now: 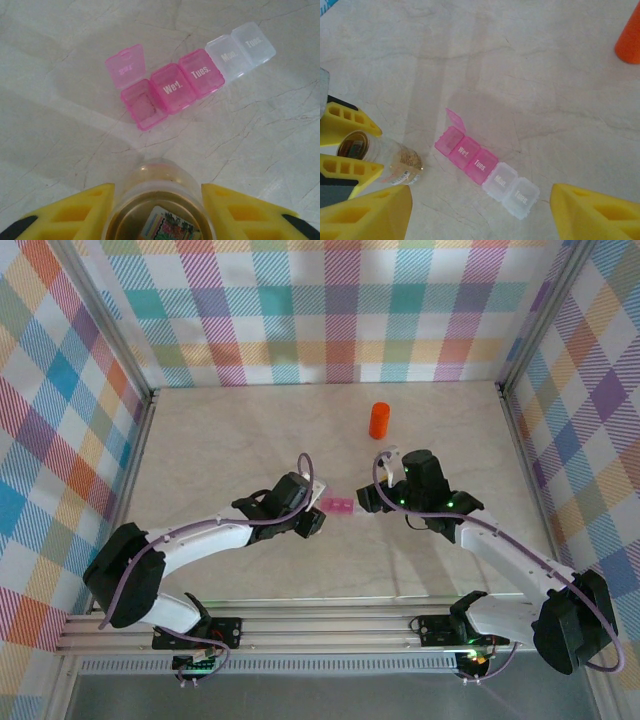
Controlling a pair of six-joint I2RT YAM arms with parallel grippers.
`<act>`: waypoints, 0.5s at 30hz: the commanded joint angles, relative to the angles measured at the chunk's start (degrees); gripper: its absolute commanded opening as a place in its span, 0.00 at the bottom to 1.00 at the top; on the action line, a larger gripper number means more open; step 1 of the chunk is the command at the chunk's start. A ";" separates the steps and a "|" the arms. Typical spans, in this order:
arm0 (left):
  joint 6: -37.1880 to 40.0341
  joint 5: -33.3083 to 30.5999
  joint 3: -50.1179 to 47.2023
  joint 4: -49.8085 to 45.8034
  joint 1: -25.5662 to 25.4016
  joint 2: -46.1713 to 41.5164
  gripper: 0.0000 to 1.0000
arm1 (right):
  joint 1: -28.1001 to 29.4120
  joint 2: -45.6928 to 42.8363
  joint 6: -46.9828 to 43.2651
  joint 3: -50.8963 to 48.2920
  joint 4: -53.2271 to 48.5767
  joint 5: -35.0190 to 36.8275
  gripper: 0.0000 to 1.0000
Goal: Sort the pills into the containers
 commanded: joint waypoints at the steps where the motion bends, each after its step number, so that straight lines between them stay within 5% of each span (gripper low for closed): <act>1: 0.70 -1.25 -0.68 2.29 -0.80 -1.36 0.50 | 0.77 0.46 0.08 -0.55 -1.18 0.92 0.74; 7: 0.36 -4.69 -3.27 2.78 -0.68 -5.53 0.67 | 1.98 1.12 0.39 -0.10 -1.68 1.09 0.74; 15: -4.56 -16.94 -14.38 9.67 -0.25 -21.44 0.74 | 7.04 3.86 2.10 4.36 -5.78 3.36 0.73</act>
